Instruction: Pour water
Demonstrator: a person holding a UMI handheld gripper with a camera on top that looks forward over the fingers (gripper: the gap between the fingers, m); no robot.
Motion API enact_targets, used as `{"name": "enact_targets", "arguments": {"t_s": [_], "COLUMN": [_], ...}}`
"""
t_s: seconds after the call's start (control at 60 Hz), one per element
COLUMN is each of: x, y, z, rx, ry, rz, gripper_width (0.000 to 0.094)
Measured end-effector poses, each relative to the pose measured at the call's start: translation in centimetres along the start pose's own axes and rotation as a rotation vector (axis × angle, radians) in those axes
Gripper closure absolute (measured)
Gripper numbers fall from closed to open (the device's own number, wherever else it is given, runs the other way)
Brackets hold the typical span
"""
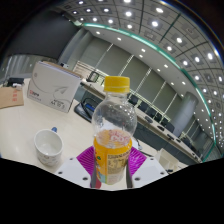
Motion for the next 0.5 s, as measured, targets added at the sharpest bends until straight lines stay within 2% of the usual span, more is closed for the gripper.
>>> {"name": "enact_targets", "arguments": {"t_s": [0.117,0.283,0.417,0.45,0.5], "x": [-2.2,-5.6,-8.6,-8.3,-8.6], "y": [-1.2,-2.9,-3.8,-3.5,-3.2], "z": [1.8,4.0,4.6,4.5,4.4], "rx": [0.094,0.191,0.194,0.192,0.189], "ry": [-0.009,-0.037,-0.086,-0.046,-0.045], "rz": [0.262,0.421,0.467,0.487,0.501], "gripper_width": [0.0523,0.0524,0.0518,0.0512,0.0483]}}
Point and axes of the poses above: the point between the fingertips, and its own axes, seen from behind it with the camera up: y to the right, x up, z forward, the way the camera looks, the point moved 4 cm from there along -z, backward, against the way the camera looks, and after that the axes turned 5 degrees about z, right-handed, at the moved point
